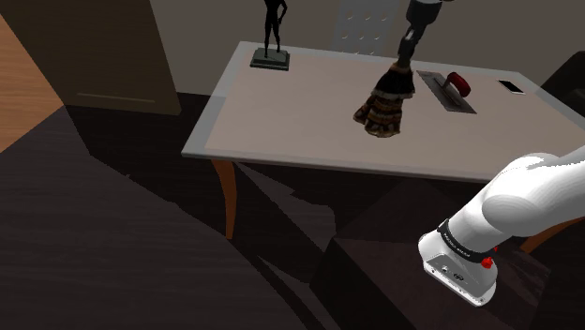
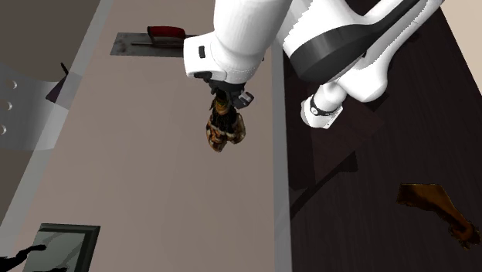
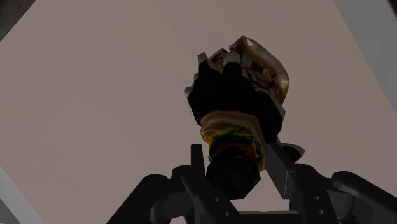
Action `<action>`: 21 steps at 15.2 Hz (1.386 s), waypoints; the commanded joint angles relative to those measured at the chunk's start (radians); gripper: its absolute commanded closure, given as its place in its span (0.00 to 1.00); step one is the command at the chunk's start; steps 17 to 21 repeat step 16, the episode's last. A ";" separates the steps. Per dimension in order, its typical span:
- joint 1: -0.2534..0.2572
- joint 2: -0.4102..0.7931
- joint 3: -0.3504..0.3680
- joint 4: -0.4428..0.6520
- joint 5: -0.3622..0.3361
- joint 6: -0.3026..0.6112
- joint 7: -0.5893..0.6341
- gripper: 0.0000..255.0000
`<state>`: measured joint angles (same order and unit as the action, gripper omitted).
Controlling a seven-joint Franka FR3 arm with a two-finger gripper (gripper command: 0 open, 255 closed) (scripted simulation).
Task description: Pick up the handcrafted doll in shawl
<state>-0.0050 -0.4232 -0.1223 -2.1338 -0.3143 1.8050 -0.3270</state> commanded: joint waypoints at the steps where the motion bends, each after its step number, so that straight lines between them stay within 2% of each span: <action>1: 0.000 0.001 0.001 0.021 0.002 -0.019 -0.005 1.00; 14: 0.003 0.037 0.011 0.227 0.016 -0.184 -0.046 1.00; 21: 0.003 0.038 0.012 0.229 0.016 -0.186 -0.047 1.00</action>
